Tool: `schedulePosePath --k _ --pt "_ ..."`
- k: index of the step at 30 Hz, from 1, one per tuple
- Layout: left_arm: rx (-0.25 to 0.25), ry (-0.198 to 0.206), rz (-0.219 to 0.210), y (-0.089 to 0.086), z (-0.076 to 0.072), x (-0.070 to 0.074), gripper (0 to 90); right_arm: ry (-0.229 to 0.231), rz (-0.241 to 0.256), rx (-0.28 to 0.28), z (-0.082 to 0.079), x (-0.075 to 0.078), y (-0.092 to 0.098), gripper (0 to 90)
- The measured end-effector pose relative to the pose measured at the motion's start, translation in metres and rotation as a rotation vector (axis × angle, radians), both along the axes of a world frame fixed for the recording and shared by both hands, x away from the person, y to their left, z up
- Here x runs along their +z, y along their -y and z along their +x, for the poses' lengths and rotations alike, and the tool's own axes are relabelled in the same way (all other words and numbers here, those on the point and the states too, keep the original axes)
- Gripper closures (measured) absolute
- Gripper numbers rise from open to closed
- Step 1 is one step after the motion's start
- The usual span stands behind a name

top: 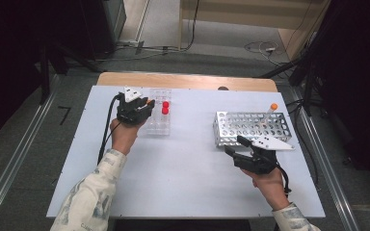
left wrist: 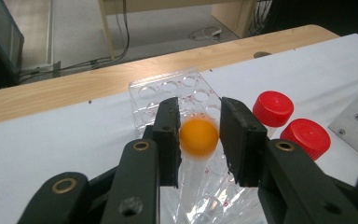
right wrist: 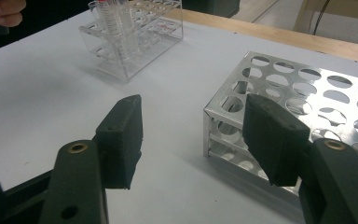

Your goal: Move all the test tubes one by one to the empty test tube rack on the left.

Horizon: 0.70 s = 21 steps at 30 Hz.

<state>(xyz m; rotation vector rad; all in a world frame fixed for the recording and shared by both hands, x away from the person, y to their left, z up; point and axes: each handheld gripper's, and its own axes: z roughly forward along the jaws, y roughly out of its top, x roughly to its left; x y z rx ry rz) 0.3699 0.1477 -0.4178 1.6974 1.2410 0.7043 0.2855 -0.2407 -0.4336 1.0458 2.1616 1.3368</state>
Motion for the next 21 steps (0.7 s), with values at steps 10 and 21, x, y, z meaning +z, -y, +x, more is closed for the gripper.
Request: schedulePosePath --k 10,21 --pt "0.011 0.0 -0.131 -0.01 -0.018 0.008 51.8 0.021 0.001 -0.048 0.003 0.003 0.012 36.9" --pt "-0.002 -0.008 -0.132 -0.008 -0.056 -0.001 24.9 0.04 -0.034 -0.295 0.026 0.005 0.053 37.3"
